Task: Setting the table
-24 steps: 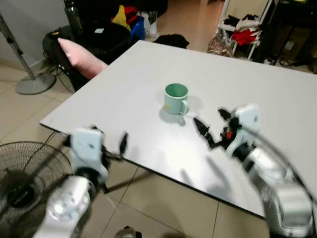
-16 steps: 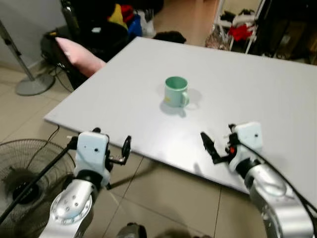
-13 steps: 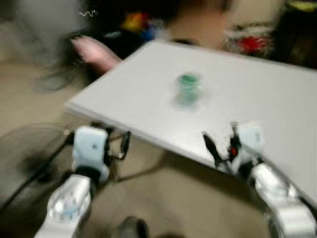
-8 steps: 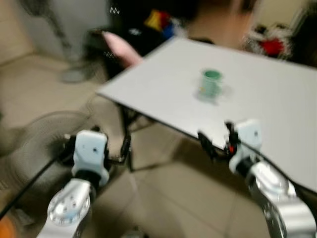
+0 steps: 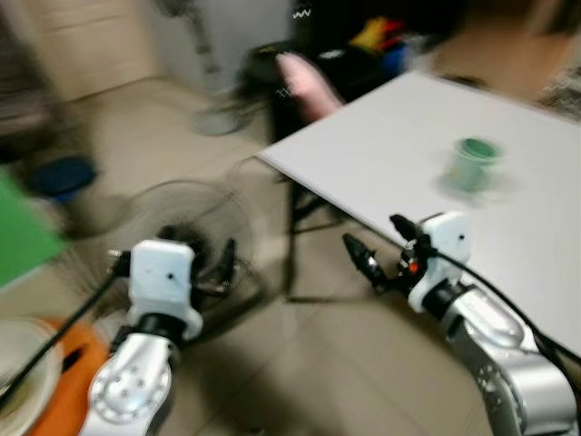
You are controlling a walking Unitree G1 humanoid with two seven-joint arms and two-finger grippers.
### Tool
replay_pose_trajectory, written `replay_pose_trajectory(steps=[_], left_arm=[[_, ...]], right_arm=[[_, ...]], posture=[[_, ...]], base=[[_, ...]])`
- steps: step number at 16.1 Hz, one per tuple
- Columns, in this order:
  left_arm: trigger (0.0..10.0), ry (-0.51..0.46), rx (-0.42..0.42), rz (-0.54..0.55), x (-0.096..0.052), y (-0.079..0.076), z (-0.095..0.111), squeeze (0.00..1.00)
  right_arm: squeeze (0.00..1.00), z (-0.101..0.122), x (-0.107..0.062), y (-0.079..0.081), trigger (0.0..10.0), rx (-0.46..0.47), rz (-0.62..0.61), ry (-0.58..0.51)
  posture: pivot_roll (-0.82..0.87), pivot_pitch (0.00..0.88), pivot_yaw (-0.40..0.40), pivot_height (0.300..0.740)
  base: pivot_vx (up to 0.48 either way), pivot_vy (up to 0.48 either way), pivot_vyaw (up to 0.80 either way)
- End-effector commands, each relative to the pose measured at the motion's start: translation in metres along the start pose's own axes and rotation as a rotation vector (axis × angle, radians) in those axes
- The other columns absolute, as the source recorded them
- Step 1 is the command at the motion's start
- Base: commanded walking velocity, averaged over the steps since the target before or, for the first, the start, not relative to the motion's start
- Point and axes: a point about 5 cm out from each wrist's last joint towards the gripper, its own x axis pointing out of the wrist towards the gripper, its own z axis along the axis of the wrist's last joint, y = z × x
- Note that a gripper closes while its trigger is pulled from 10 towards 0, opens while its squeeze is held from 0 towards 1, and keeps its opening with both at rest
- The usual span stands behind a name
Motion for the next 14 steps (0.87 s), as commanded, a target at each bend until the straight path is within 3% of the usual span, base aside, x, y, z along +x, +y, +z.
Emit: replay_pose_trajectory(steps=[1,9,14], left_arm=[[10.0,-0.018,0.032,0.03,-0.001,0.006,0.004,0.0],[10.0,-0.064,0.118,0.074,0.009,0.023,0.016,0.0],[10.0,-0.077,0.075,0.088,0.009,0.022,0.024,0.0]], right_arm=[[0.0,-0.002,0.002,0.001,10.0,0.02,0.016,0.003],[0.0,0.005,0.005,-0.005,10.0,0.033,0.025,-0.013],[0.0,0.015,0.013,0.0,10.0,0.09,0.112,-0.028]], posture=[[0.02,0.0,0.051,0.74],[0.0,0.0,0.052,0.74],[0.02,0.0,0.043,0.74]], base=[[0.0,0.0,0.8],[0.0,0.0,0.8],[0.0,0.0,0.8]])
